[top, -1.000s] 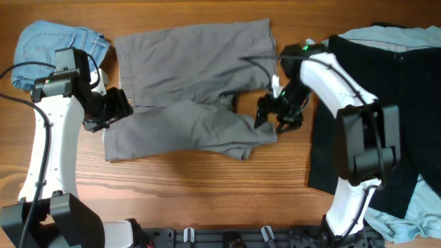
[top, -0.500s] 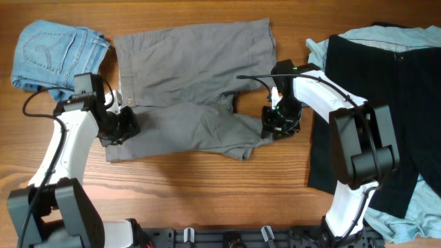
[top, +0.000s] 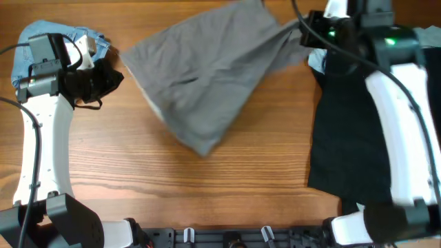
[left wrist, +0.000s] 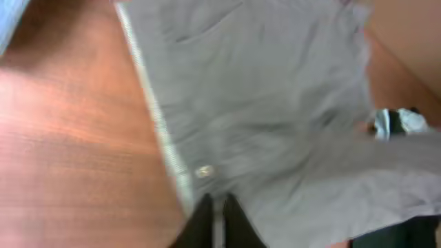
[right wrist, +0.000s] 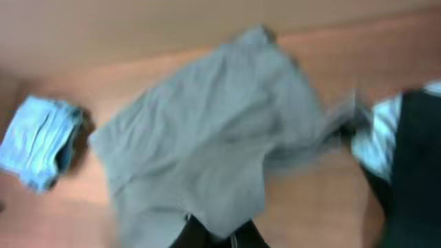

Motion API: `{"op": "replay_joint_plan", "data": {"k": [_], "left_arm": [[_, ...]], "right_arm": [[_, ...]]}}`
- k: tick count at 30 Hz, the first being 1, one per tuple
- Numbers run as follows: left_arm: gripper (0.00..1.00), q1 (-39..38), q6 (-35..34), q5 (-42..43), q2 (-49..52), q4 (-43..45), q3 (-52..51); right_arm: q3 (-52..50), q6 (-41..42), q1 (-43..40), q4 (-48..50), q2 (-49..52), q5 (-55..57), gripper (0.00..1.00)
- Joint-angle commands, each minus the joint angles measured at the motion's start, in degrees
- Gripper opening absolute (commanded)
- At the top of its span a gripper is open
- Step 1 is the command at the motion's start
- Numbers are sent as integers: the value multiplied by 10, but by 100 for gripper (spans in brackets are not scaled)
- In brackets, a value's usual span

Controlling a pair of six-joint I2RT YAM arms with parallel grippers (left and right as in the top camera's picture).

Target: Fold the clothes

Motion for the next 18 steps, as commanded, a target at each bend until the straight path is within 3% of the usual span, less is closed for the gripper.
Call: {"op": "replay_joint_plan", "data": {"k": [1, 4, 5, 6, 7, 8, 9, 18], "left_arm": [[26, -19, 11, 13, -1, -40, 2], [47, -56, 51, 10, 1, -74, 1], [50, -72, 57, 3, 3, -84, 1], [52, -89, 64, -1, 5, -91, 0], [54, -114, 63, -11, 9, -95, -6], [54, -141, 63, -27, 14, -95, -17], [56, -160, 63, -38, 20, -95, -26], [57, -255, 36, -45, 108, -40, -119]], "right_arm": [[-8, 14, 9, -87, 8, 14, 4], [-17, 18, 9, -135, 10, 59, 5], [-18, 21, 9, -135, 10, 76, 21], [-19, 30, 9, -135, 10, 92, 53], [-19, 35, 9, -131, 10, 108, 75], [-19, 35, 9, -126, 10, 123, 88], [-19, 36, 8, -126, 10, 132, 94], [-19, 43, 4, -135, 10, 139, 98]]}}
